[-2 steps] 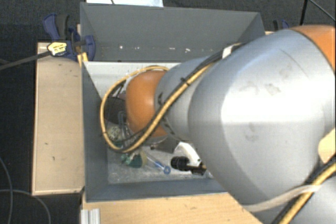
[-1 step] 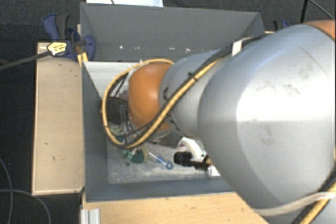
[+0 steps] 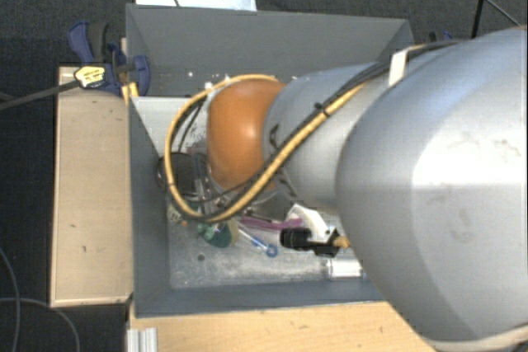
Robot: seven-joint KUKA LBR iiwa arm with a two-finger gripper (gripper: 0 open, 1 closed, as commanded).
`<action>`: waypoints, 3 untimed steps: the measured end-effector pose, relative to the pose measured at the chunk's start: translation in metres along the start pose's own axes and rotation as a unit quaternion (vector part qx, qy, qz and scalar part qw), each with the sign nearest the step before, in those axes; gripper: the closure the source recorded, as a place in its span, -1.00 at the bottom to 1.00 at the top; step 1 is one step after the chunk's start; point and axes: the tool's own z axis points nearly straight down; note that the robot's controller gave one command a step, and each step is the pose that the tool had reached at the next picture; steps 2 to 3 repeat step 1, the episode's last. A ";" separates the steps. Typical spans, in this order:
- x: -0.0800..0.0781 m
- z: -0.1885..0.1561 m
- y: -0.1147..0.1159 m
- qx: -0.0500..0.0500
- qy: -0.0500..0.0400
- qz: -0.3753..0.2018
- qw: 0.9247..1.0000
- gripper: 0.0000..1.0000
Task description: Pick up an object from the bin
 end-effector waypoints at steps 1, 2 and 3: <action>-0.001 -0.053 0.001 -0.001 0.000 -0.002 1.000 1.00; -0.001 -0.053 0.001 -0.001 0.000 -0.002 1.000 1.00; -0.001 -0.053 0.001 -0.001 0.000 -0.002 1.000 1.00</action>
Offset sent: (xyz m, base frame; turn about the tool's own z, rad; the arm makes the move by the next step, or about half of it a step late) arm -0.0001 0.0000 0.0500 0.0000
